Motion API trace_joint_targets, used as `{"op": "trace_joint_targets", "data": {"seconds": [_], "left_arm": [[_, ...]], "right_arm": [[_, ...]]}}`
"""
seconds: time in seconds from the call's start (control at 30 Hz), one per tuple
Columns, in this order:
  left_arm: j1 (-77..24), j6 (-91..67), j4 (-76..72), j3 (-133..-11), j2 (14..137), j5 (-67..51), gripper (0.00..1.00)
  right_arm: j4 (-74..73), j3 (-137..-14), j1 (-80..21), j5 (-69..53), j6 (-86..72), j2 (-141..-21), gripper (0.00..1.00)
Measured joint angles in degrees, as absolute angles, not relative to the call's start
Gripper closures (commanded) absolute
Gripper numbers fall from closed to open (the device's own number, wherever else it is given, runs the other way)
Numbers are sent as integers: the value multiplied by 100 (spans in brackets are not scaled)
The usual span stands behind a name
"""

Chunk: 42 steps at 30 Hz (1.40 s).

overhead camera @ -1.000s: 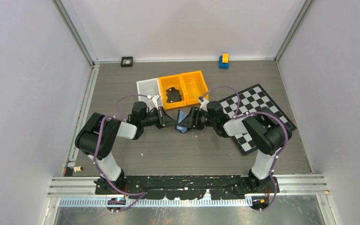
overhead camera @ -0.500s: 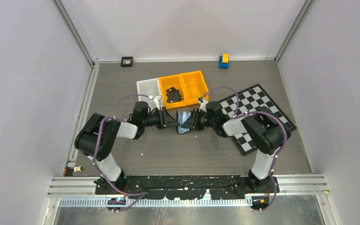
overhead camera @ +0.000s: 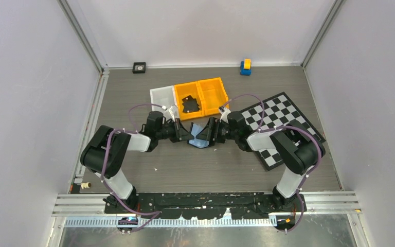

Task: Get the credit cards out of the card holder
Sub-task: Close the card holder at the center of the board.

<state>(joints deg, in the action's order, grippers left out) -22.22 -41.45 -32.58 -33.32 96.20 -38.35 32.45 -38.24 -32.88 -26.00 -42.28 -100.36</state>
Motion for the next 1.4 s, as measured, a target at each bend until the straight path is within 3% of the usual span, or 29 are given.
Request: {"op": "trace_joint_targets", "data": {"seconds": [0.17, 0.27, 0.37, 0.47, 0.9, 1.17, 1.4], "left_arm": [[-2222, -4053, -3070, -3330, 9496, -3745, 65], [-2224, -3999, -2978, -3330, 9382, -3699, 61], [-2222, -3990, -2952, -3330, 9319, -3680, 68], [-2222, -3981, -2923, -3330, 9308, -3618, 79], [-2845, -3166, -1216, -3913, 9120, -1929, 82], [-3461, -2790, -290, -4372, 9122, -753, 92], [-4034, -2521, 744, -5140, 9472, 497, 95]], "right_arm": [[3247, -3557, -3208, -2467, -4213, -9701, 16], [3229, -3522, -3188, -2443, -4198, -9677, 40], [3159, -3524, -3175, -2408, -4156, -9677, 63], [3065, -3529, -3175, -2386, -4110, -9679, 77], [2989, -3544, -3258, -2344, -4071, -9684, 85], [2987, -3546, -3310, -2342, -4066, -9675, 86], [2989, -3546, -3321, -2322, -4066, -9673, 86]]}}
